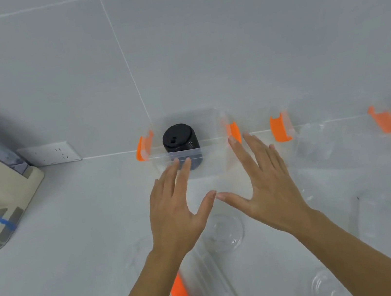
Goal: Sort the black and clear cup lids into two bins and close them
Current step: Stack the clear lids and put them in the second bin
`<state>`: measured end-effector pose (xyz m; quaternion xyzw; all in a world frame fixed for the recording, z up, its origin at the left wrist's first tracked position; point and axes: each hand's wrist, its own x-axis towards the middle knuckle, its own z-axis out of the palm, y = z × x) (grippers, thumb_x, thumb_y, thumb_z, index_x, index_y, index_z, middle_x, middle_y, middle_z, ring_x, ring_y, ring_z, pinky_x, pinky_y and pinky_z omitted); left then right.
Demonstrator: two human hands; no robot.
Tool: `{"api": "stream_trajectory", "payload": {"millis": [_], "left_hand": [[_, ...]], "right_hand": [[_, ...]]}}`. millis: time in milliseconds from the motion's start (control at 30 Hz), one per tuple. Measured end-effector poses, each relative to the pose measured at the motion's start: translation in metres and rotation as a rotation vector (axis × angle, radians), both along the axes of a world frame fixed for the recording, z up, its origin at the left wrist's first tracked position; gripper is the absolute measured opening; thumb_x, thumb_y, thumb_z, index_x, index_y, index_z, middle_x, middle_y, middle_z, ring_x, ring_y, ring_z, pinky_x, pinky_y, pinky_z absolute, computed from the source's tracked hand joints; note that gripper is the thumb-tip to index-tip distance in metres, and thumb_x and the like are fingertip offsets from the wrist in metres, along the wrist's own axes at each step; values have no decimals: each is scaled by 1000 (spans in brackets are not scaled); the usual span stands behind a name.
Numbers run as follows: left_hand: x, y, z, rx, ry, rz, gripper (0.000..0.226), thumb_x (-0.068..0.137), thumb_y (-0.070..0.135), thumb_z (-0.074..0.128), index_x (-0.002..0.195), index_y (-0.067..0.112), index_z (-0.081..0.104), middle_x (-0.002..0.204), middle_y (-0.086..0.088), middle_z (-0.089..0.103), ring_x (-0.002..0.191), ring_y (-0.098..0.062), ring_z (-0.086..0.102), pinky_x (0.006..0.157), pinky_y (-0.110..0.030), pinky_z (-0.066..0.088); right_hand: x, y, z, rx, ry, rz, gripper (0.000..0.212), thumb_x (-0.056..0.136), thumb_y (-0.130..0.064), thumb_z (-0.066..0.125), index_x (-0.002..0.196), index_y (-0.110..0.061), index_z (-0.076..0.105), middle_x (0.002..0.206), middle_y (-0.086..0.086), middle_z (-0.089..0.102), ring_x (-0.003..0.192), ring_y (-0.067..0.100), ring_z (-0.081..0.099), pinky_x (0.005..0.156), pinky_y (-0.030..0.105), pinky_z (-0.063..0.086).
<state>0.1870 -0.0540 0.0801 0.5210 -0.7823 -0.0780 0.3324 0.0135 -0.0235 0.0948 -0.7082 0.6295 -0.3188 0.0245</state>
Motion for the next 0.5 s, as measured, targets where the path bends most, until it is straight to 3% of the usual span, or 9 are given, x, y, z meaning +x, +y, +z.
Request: {"api": "stream_trajectory", "payload": {"millis": [233, 500], "left_hand": [[10, 16, -45, 169, -105, 30, 75, 81, 64, 36, 143, 23, 36, 152, -2, 35, 140, -20, 30, 116, -43, 22], [9, 11, -84, 283, -203, 13, 79, 80, 70, 25, 146, 28, 26, 153, 4, 32, 143, -16, 21, 118, -39, 14]], "right_hand": [[-2, 20, -54, 216, 53, 5, 93, 72, -80, 31, 134, -50, -30, 159, 7, 8, 146, 23, 6, 118, 44, 4], [2, 29, -106, 385, 119, 22, 97, 66, -84, 27, 129, -47, -37, 159, 6, 5, 147, 21, 0, 117, 43, -1]]}}
